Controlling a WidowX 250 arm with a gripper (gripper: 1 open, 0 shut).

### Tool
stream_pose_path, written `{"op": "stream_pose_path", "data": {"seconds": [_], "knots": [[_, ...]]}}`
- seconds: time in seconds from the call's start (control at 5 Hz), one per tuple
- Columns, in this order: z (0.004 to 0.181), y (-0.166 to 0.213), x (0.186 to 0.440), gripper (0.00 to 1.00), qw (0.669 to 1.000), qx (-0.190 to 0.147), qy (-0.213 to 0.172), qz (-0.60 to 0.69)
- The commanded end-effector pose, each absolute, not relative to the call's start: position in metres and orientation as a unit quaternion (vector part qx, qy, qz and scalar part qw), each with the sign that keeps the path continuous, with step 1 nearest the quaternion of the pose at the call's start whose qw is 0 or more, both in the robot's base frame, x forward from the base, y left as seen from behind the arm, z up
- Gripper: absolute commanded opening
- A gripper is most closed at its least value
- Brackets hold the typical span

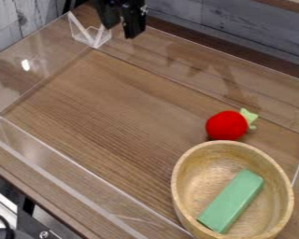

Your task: Move the red object to the right side of the table

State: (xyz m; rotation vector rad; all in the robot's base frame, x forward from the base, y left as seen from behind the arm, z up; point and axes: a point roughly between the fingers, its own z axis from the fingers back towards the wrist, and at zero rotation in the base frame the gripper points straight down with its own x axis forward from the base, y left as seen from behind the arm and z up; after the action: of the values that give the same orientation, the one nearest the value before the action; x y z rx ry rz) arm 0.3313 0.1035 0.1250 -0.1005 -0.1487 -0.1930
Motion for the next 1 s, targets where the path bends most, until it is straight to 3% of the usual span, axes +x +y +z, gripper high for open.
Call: {"op": "stream_pose_path", "data": {"seconds": [0.0, 0.8], "knots": [[0.148, 0.111, 0.335, 1.0, 0.989, -0.039, -0.106, -0.092], [0.157, 0.11, 0.325, 1.0, 0.989, -0.051, -0.11, -0.086]]}}
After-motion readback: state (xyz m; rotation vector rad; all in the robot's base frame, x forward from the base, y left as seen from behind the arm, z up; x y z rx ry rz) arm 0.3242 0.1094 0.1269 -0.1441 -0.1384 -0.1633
